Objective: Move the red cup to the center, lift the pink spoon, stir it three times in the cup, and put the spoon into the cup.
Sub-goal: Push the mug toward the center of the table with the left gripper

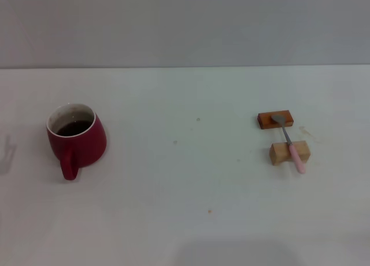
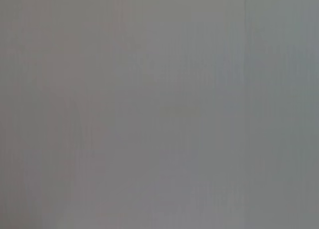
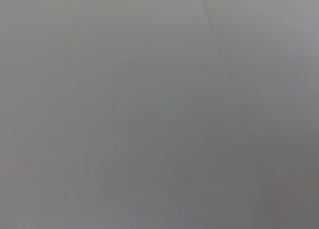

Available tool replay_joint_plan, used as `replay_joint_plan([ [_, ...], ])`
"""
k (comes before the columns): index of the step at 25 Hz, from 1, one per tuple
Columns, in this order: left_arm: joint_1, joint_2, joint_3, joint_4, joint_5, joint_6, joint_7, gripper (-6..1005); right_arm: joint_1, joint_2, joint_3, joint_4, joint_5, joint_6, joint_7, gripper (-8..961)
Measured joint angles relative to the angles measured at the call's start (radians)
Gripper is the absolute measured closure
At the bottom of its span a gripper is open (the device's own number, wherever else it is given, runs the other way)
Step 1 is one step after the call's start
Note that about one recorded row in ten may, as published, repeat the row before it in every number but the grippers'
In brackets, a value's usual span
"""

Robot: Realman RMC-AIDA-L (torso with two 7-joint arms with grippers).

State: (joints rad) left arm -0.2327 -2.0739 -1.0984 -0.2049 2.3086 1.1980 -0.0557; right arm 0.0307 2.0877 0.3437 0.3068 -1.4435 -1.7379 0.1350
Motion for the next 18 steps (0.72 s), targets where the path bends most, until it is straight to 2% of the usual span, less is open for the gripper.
replay_joint_plan([
  [11, 0.000, 0.000, 0.000, 0.001, 0.000, 0.000, 0.004, 180, 0.000, 0.000, 0.000, 0.001, 0.000, 0.000, 0.000, 258],
  [18, -0.003, 0.002, 0.033, 0.009, -0.001, -0.007, 0.024, 198, 0.000, 0.000, 0.000, 0.003, 0.000, 0.000, 0.000, 258],
])
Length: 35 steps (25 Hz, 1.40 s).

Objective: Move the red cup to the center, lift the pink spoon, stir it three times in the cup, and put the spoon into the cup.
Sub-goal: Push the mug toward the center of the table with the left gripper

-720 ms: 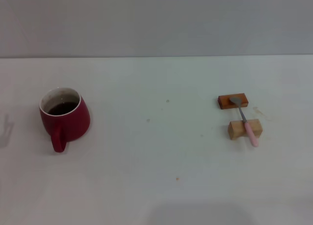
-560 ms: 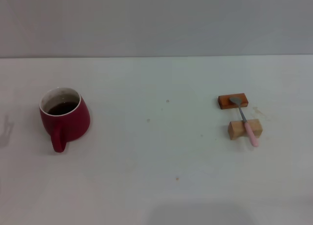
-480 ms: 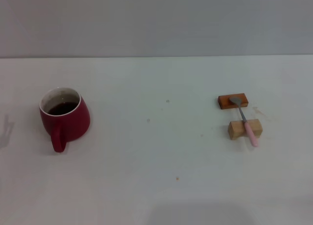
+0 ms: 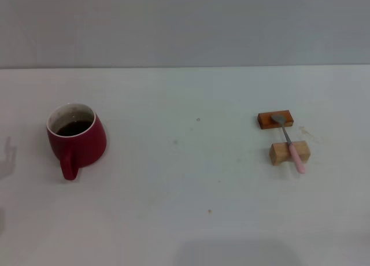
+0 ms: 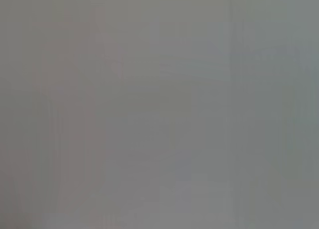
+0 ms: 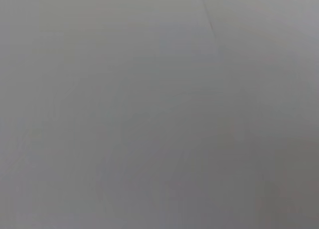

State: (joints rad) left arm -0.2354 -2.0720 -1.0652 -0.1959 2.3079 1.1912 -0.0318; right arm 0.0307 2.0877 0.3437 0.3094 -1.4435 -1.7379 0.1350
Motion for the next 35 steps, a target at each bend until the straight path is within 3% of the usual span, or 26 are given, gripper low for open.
replay_joint_plan([
  [7, -0.023, 0.001, 0.046, -0.009, 0.002, -0.024, 0.084, 373, 0.000, 0.000, 0.000, 0.000, 0.000, 0.000, 0.000, 258],
  [17, -0.085, 0.003, 0.076, -0.002, 0.002, -0.132, 0.200, 844, 0.000, -0.001, 0.000, 0.001, 0.000, -0.002, 0.000, 258],
  [22, -0.106, 0.003, 0.093, 0.001, 0.002, -0.160, 0.217, 1001, 0.000, -0.002, 0.000, 0.002, 0.000, -0.003, 0.000, 258],
  [35, -0.137, 0.004, 0.148, 0.001, 0.002, -0.209, 0.290, 1001, -0.002, -0.002, 0.000, 0.002, 0.000, -0.005, 0.000, 258],
])
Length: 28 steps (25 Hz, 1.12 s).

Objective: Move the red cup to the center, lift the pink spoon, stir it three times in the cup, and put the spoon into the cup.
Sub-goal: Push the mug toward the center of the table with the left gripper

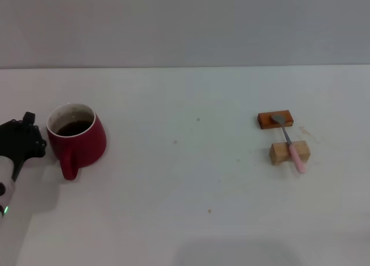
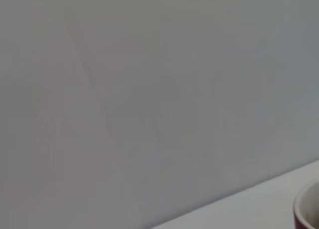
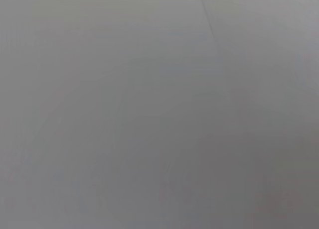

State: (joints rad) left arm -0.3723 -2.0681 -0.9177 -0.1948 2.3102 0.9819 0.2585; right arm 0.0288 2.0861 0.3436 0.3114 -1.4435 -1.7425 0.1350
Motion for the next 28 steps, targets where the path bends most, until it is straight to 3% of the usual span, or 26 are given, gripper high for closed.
replay_joint_plan([
  [28, -0.048, -0.006, 0.203, -0.024, 0.000, -0.018, 0.007, 1001, 0.000, 0.000, 0.000, 0.000, 0.002, -0.010, 0.000, 258],
])
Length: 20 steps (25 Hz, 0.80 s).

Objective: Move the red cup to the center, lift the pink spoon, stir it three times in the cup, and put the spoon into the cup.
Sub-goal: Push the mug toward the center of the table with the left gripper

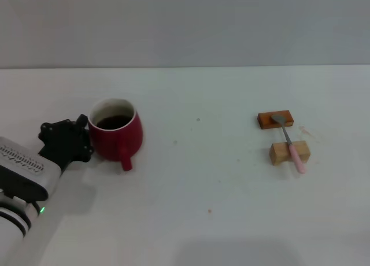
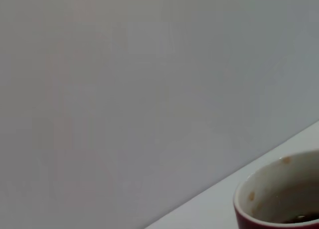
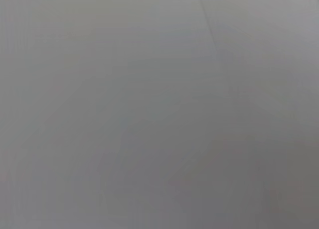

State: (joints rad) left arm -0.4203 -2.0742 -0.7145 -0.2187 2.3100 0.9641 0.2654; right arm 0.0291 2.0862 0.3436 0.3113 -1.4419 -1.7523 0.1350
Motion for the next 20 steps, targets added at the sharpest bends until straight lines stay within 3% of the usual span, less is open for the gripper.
replay_joint_plan([
  [9, -0.005, 0.000, 0.026, -0.024, 0.000, 0.001, 0.000, 1001, -0.005, 0.001, 0.000, 0.000, -0.001, 0.000, 0.000, 258],
  [10, -0.012, 0.000, 0.066, -0.034, 0.000, 0.001, 0.000, 1001, -0.005, 0.001, 0.000, 0.000, -0.002, 0.000, 0.000, 258],
  [20, -0.015, 0.000, 0.127, -0.066, 0.000, 0.001, 0.000, 1001, -0.004, 0.002, 0.000, 0.000, -0.002, 0.005, 0.000, 257],
])
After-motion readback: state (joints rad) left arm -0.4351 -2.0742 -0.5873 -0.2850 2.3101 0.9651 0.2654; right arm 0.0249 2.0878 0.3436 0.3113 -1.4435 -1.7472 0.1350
